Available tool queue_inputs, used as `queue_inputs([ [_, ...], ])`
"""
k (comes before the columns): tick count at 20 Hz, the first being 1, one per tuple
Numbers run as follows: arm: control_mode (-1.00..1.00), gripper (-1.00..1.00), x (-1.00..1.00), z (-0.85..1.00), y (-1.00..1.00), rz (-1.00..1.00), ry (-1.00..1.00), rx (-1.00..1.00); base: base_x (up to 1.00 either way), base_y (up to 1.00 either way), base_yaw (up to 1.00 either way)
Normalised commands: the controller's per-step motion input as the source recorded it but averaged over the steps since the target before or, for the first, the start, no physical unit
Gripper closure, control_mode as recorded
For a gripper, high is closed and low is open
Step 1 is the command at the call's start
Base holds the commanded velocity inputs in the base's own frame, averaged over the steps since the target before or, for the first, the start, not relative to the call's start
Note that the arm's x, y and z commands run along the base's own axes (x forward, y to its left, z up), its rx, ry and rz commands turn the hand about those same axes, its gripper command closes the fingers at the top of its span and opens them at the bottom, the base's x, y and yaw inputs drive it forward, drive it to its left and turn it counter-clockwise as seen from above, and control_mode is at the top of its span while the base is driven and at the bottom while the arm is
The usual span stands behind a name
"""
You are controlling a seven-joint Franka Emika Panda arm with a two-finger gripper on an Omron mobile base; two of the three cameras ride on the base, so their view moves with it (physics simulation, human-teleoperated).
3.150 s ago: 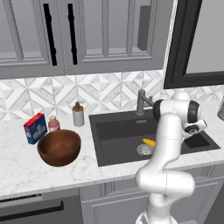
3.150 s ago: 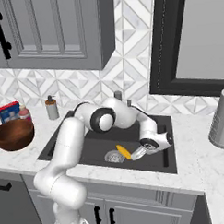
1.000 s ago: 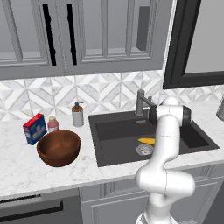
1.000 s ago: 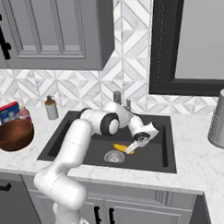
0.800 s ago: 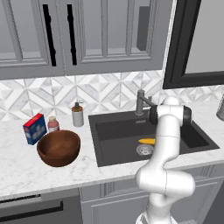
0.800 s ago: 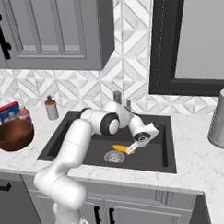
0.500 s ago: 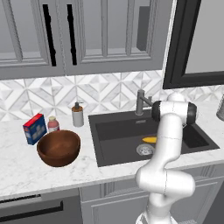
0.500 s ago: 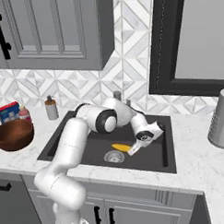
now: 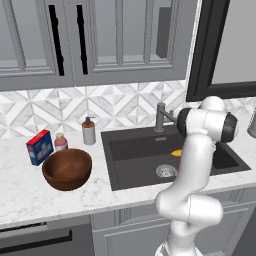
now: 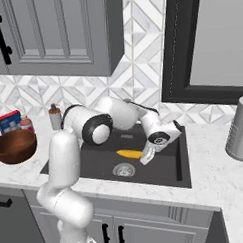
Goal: Pick the corn from the sink and place it in the bowl. Then pick the bowl and place it in the microwave. Then close the microwave door and press the start button.
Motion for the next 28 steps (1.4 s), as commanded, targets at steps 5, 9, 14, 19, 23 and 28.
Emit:
queue_inputs([
  [5, -1.0, 1.0, -0.98, 0.94, 0.28, 0.09, -0.07, 0.0, 0.0, 0.0, 0.0],
  [9, -1.0, 1.0, -0.97, 0.68, 0.86, -0.01, 0.0, 0.0, 0.0, 0.0, 0.0],
  [14, -1.0, 1.0, -0.97, 0.32, 1.0, -0.09, 0.0, 0.0, 0.0, 0.0, 0.0],
  [19, -1.0, 1.0, -0.44, 0.66, 1.0, -0.11, 0.0, 0.0, 0.0, 0.0, 0.0],
  [23, -1.0, 1.0, -0.01, 0.88, 1.0, -0.07, 0.0, 0.0, 0.0, 0.0, 0.0],
  [28, -1.0, 1.0, 0.0, 0.68, 1.0, -0.01, 0.01, -0.01, 0.0, 0.0, 0.0],
])
